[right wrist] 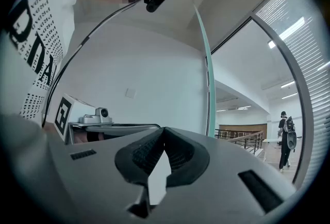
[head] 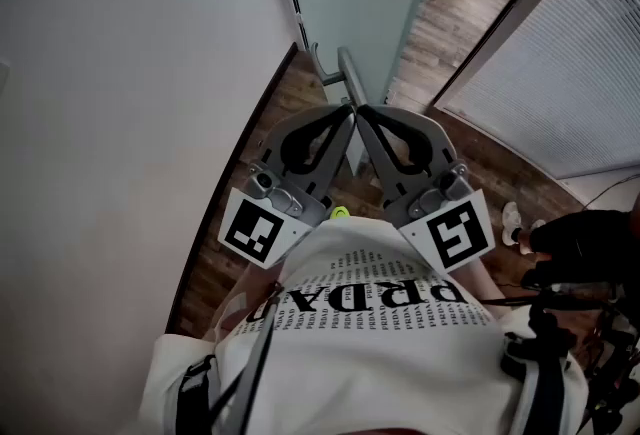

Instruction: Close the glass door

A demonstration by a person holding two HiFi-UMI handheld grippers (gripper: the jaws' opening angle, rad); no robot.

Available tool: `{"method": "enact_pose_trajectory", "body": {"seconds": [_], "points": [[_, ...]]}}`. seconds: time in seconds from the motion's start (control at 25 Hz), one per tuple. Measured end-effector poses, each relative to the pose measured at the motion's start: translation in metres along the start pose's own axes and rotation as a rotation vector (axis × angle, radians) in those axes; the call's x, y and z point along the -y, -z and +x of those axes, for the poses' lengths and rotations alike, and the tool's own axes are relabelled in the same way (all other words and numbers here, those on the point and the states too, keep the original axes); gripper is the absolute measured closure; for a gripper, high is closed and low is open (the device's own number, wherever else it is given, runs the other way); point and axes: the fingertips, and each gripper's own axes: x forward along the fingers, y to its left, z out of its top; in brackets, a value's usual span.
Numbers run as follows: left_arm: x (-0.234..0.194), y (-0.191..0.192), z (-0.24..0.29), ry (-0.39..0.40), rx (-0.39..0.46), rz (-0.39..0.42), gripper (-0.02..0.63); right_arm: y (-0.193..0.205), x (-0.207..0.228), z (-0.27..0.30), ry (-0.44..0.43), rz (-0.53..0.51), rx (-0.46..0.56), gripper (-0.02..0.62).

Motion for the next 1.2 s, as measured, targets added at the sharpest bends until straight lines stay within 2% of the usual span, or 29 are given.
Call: {"method": "enact_pose_trajectory", "body": {"seconds": [0.52,0.6,0.76,0.88,0.96,1.04,1.2], "points": [[0.001,0.004,0.01,0.028,-0.003,-0.009,0.612,0.001,0.009,-0.002,0.03,-0.005,-0.002,0.597],[0.004,0.005,0.011,0.051,-0.012,0.002,0.612,0.001,0.013,-0.002,0.068,-0.045,-0.013,0.597],[0.008,0.008,0.013,0.067,-0.025,0.003,0.612,0.005,0.035,-0.003,0.197,-0.14,-0.075,0.597],[0.007,0.012,0.013,0.074,-0.04,-0.022,0.612,0.009,0.055,-0.003,0.256,-0.11,-0.104,0.595],[0.006,0.013,0.013,0.079,-0.05,-0.032,0.612,0.008,0.065,-0.002,0.28,-0.082,-0.104,0.578],[0.007,0.015,0.013,0.084,-0.061,-0.032,0.612,0.008,0.072,-0.001,0.288,-0.069,-0.102,0.529],[0.007,0.015,0.014,0.089,-0.062,-0.029,0.612,0.012,0.071,0.004,0.273,-0.112,-0.136,0.527]]}}
